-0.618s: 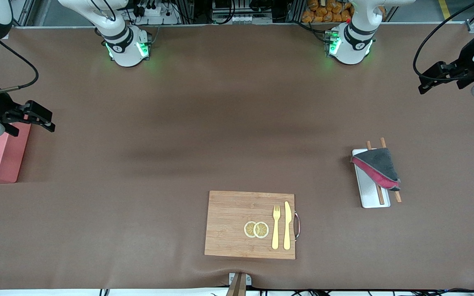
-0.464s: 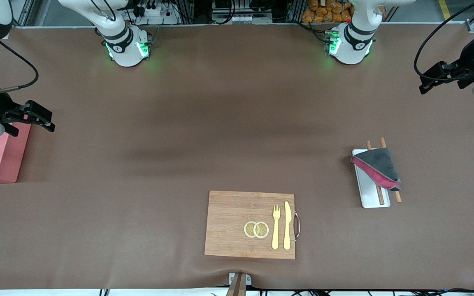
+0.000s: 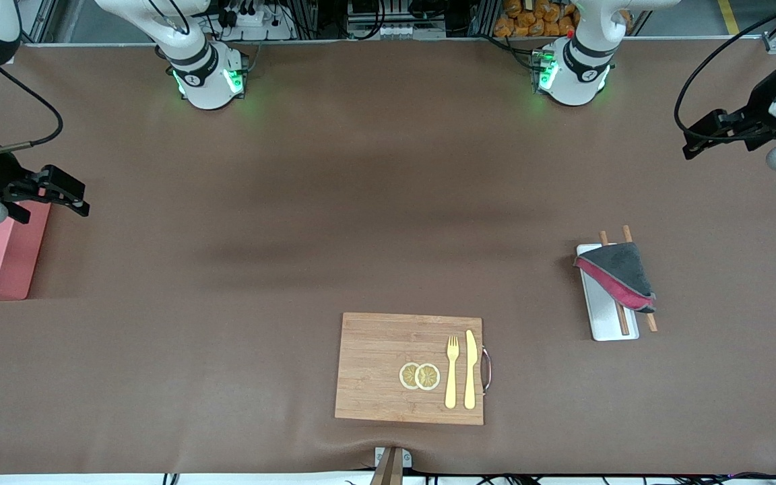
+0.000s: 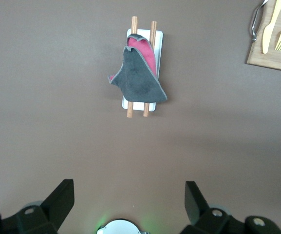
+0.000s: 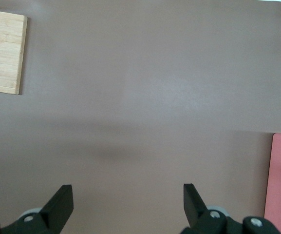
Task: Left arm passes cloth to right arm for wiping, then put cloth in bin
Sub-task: 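Reach the left gripper toward the grey-pink cloth on the white tray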
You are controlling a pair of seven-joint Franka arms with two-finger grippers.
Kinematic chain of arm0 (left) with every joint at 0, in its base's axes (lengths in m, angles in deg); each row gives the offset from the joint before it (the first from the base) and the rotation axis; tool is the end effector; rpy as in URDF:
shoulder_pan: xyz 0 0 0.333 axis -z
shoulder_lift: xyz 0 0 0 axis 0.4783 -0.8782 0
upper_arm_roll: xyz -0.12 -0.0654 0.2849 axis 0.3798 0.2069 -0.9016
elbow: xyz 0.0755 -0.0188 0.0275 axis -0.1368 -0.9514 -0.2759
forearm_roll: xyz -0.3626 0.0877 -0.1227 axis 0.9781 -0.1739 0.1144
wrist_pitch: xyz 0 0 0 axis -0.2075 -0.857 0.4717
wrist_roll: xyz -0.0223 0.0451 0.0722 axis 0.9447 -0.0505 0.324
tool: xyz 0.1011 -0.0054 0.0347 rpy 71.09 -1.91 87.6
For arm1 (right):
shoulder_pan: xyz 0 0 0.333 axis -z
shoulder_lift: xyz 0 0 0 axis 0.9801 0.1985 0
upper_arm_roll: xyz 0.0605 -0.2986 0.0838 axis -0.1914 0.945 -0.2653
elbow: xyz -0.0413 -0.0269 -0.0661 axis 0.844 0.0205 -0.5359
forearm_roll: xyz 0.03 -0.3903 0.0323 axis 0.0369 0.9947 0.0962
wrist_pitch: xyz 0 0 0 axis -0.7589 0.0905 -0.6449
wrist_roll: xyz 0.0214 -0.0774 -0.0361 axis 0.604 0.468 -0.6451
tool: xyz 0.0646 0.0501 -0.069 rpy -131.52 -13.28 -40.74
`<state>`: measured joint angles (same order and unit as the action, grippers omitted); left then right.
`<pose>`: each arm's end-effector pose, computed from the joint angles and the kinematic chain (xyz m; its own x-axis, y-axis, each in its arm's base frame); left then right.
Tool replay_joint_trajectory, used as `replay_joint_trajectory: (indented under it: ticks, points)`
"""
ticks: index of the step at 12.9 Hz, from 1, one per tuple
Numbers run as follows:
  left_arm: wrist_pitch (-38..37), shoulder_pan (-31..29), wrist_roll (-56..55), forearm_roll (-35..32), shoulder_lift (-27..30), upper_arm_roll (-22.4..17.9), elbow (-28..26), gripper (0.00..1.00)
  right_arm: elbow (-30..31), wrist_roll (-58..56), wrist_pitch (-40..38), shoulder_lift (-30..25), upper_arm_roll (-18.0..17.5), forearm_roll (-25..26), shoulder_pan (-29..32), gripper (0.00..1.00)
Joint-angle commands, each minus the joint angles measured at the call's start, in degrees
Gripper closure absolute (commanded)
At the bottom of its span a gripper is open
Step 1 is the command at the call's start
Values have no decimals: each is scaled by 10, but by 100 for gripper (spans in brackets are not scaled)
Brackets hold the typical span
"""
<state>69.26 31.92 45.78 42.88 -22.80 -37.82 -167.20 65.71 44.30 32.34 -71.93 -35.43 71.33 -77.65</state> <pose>0.5249 -0.0447 0.6363 0.9894 0.1276 -0.0694 0.1247 -0.9912 -0.0452 0.5803 0.0101 0.6047 0.9917 0.1076 0.0705 0.1095 -0.9937 -0.0228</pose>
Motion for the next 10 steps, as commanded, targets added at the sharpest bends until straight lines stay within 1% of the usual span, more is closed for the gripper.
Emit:
replay_joint_trajectory:
  ticks: [1, 2, 5, 8, 10]
  points:
    - [3, 3, 8, 6, -39, -4, 12, 0, 5, 6, 2, -5, -3, 7, 7, 0]
    - [17, 7, 27, 0, -61, -4, 11, 0, 5, 6, 1, -5, -3, 7, 6, 0]
    - [79, 1, 34, -9, -113, -3, -2, 0, 5, 6, 3, -5, -4, 7, 6, 0]
    - [140, -17, 33, -9, -140, -3, -24, 0, 4, 7, 8, -3, -4, 6, 10, 0]
    - [161, -28, 33, -3, -161, -3, -40, 0, 6, 6, 10, -3, -3, 6, 11, 0]
